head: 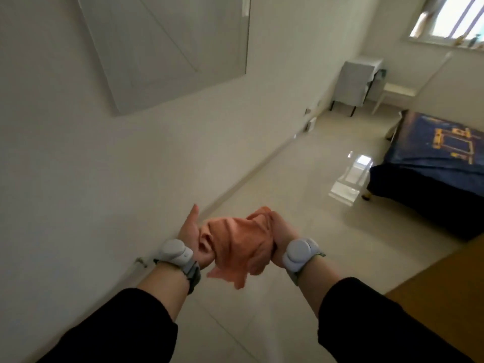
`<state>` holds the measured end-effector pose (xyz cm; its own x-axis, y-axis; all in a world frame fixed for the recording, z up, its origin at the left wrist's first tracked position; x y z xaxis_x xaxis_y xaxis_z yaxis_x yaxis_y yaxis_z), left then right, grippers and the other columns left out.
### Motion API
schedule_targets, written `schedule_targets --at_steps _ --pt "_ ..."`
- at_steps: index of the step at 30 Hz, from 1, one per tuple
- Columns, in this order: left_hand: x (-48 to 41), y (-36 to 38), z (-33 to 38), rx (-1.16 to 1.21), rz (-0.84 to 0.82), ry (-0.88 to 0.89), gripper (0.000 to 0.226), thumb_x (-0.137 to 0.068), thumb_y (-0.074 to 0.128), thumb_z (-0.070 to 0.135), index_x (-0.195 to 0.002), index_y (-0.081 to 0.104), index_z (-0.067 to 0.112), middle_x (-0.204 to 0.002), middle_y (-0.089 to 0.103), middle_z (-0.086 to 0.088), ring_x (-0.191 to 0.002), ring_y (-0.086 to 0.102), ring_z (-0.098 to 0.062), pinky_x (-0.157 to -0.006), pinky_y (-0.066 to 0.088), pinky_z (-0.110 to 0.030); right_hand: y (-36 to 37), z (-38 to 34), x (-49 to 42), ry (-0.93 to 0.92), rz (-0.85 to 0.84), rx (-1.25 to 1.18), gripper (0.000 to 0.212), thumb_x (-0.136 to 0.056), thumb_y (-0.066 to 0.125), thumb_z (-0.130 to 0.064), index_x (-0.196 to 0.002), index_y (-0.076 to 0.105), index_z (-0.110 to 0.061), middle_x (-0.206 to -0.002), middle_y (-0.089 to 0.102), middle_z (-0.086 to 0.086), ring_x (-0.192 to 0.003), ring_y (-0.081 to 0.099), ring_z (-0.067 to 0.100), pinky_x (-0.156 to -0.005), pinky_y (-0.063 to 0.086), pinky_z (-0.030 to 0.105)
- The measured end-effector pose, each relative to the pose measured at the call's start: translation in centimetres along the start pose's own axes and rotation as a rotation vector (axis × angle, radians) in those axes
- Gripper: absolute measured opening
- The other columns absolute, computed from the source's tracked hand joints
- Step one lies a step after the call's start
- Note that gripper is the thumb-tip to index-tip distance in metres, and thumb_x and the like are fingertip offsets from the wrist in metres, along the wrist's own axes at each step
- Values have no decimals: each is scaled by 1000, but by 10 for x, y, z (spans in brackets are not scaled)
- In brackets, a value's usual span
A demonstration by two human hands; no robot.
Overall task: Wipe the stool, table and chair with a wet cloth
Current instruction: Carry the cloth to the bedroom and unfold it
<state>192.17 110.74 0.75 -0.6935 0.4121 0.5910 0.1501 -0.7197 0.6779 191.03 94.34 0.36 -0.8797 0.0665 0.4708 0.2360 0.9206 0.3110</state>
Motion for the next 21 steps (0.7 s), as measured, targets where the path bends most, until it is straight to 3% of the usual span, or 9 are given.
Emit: schedule_targets --at_steps 2,4,6,7,10,14,17,20,21 --pt "-34 29 0 -60 -75 -120 92 -82 39 72 -104 62 -14 -106 66 -29 -97 63 -37 -82 46 -49 -16 -10 -24 13 32 -91 19 -90 52 -23 -74 55 -13 -70 49 5 -71 45 17 -67 43 33" --pt "-51 52 -2 -94 -165 -177 91 -86 35 69 -107 59 -16 -109 64 -32 -101 61 -40 -88 43 -50 -28 -16 -33 -1 57 -89 17 -91 59 -24 -101 61 -10 -91 61 5 -83 58 18 -80 50 32" --pt "-85 88 -9 -182 -265 -283 88 -88 32 64 -113 58 -15 -115 61 -32 -107 61 -41 -94 41 -48 -60 -32 -58 -25 133 -46 43 -86 67 -17 -126 52 -13 -112 62 2 -98 63 17 -87 52 30" --pt "-108 111 -10 -185 -309 -316 87 -89 31 63 -110 61 -16 -116 62 -32 -106 62 -40 -92 42 -47 -77 -45 -74 -31 142 9 54 -83 71 -17 -132 48 -13 -122 60 4 -107 61 20 -94 51 35" --pt "-151 158 -10 -236 -379 -331 89 -91 23 62 -100 67 -15 -112 64 -30 -103 65 -37 -86 45 -45 -112 -75 -105 -56 191 304 58 -71 81 -24 -120 51 -16 -129 55 6 -120 54 25 -105 42 45" --pt "-221 219 -10 -371 -298 -305 79 -93 27 53 -86 72 -12 -95 70 -27 -87 71 -33 -79 44 -41 -156 -118 -152 31 128 257 55 -68 82 -14 -111 50 -25 -111 61 2 -102 62 22 -84 54 34" --pt "-276 254 -5 -546 -170 -154 49 -99 36 31 -84 69 -2 -77 73 -19 -70 72 -23 -68 51 -35 -188 -154 -192 -25 176 316 44 -76 69 0 -113 53 -18 -115 63 12 -107 61 29 -95 50 44" --pt "-326 283 11 -668 -63 -28 25 -99 42 16 -91 62 4 -91 68 -20 -88 65 -28 -71 53 -33 -213 -193 -237 -54 245 234 31 -80 59 2 -107 58 -11 -110 64 17 -103 63 31 -96 49 48" --pt "-341 290 17 -689 -55 -17 21 -97 44 12 -89 62 6 -87 66 -19 -86 63 -29 -71 52 -34 -220 -204 -251 -59 272 185 31 -80 59 1 -110 59 -8 -112 64 16 -104 63 30 -97 49 49"
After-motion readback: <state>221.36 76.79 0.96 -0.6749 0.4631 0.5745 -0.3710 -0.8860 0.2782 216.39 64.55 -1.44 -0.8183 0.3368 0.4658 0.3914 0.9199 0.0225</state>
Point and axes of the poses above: each hand's wrist, its own x-axis away from the middle knuckle, its own y-axis out of the palm, z = x × y, the point moved 4 cm from there along -x, towards the middle knuckle
